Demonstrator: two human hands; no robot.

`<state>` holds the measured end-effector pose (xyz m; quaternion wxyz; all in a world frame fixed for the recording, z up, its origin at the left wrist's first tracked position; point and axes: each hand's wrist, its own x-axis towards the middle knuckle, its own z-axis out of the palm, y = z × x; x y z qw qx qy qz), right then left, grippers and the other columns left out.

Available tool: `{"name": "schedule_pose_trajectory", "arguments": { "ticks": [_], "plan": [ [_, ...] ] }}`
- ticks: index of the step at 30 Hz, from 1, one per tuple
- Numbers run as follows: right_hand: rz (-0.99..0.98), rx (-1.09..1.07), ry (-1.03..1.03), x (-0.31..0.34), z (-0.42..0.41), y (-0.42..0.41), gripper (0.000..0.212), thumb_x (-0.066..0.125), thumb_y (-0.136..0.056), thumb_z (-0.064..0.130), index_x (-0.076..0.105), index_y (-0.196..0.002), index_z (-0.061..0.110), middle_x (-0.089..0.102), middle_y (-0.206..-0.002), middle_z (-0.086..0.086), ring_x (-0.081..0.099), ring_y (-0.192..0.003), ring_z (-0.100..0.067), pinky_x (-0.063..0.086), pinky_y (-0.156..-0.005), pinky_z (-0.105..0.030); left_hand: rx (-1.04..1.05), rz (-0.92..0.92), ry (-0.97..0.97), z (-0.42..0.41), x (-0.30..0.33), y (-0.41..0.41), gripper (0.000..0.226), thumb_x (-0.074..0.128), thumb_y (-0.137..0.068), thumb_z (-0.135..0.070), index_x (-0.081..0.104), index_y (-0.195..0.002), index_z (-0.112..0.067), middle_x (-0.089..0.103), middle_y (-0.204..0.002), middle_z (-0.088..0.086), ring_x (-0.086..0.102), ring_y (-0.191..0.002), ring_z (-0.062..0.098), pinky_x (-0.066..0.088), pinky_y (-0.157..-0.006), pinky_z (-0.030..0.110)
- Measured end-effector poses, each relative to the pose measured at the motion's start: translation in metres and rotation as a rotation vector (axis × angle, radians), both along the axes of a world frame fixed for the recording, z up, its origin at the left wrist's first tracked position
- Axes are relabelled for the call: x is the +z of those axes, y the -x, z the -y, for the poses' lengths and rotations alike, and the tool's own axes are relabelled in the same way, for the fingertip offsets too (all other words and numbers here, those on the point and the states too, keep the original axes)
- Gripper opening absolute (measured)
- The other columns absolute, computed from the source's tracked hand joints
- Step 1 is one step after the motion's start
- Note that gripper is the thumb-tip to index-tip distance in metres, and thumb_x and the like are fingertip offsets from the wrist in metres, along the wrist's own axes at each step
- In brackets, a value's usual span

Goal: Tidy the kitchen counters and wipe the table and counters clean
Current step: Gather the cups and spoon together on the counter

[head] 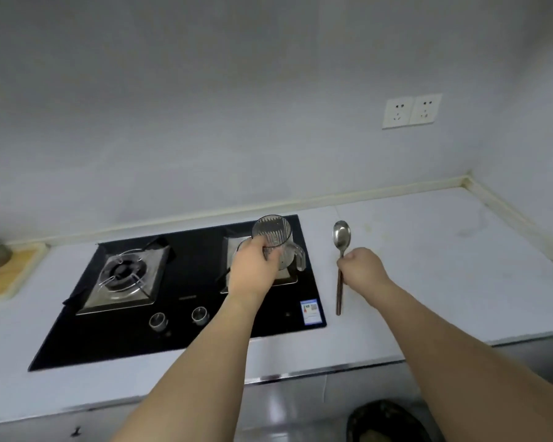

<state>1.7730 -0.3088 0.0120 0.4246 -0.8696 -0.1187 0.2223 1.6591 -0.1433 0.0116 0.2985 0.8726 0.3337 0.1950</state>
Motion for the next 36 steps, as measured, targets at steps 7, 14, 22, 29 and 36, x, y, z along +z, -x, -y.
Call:
{"name": "schedule_pose_trajectory", "arguments": {
  "ticks": [7,14,22,29,36],
  "plan": [
    [0.029,0.096,-0.034,0.022,-0.068,0.086,0.032,0.049,-0.088,0.007,0.044,-0.057,0.009,0.051,-0.06,-0.01,0.054,-0.063,-0.026,0.042,-0.06,-0.031,0.143,-0.001,-0.073,-0.054,0.02,0.119,0.025,0.058,-0.092,-0.038,0.059,-0.101,-0.014,0.057,-0.098,0.0,0.055,-0.085,0.018,0.042,-0.072,0.03],
    [-0.046,0.219,-0.094,0.028,-0.168,0.198,0.024,0.051,-0.092,0.013,0.056,-0.069,0.01,0.057,-0.07,-0.01,0.057,-0.069,-0.026,0.049,-0.068,-0.038,0.221,0.008,-0.091,-0.141,0.026,0.245,0.024,0.059,-0.091,-0.037,0.059,-0.101,-0.015,0.058,-0.101,-0.001,0.053,-0.089,0.016,0.04,-0.076,0.028],
    [-0.083,0.291,-0.124,0.032,-0.306,0.345,0.031,0.05,-0.095,0.016,0.049,-0.065,0.012,0.05,-0.068,-0.007,0.05,-0.064,-0.023,0.044,-0.063,-0.034,0.365,0.039,-0.029,-0.266,0.021,0.407,0.028,0.06,-0.091,-0.035,0.061,-0.103,-0.009,0.06,-0.104,0.004,0.055,-0.097,0.022,0.043,-0.082,0.031],
    [-0.106,0.396,-0.079,0.015,-0.402,0.401,0.025,0.051,-0.096,0.017,0.055,-0.072,0.009,0.058,-0.081,-0.011,0.059,-0.077,-0.025,0.055,-0.085,-0.044,0.416,0.076,0.083,-0.345,-0.006,0.459,0.026,0.061,-0.09,-0.036,0.061,-0.1,-0.011,0.062,-0.102,0.001,0.056,-0.096,0.02,0.045,-0.083,0.031],
    [-0.129,0.509,-0.11,0.001,-0.528,0.417,0.021,0.053,-0.094,0.015,0.055,-0.074,0.008,0.058,-0.076,-0.014,0.056,-0.069,-0.026,0.053,-0.075,-0.043,0.529,0.061,0.102,-0.437,-0.004,0.495,0.021,0.062,-0.089,-0.036,0.06,-0.094,-0.016,0.061,-0.099,-0.004,0.055,-0.091,0.017,0.042,-0.074,0.03]
  ]
}}
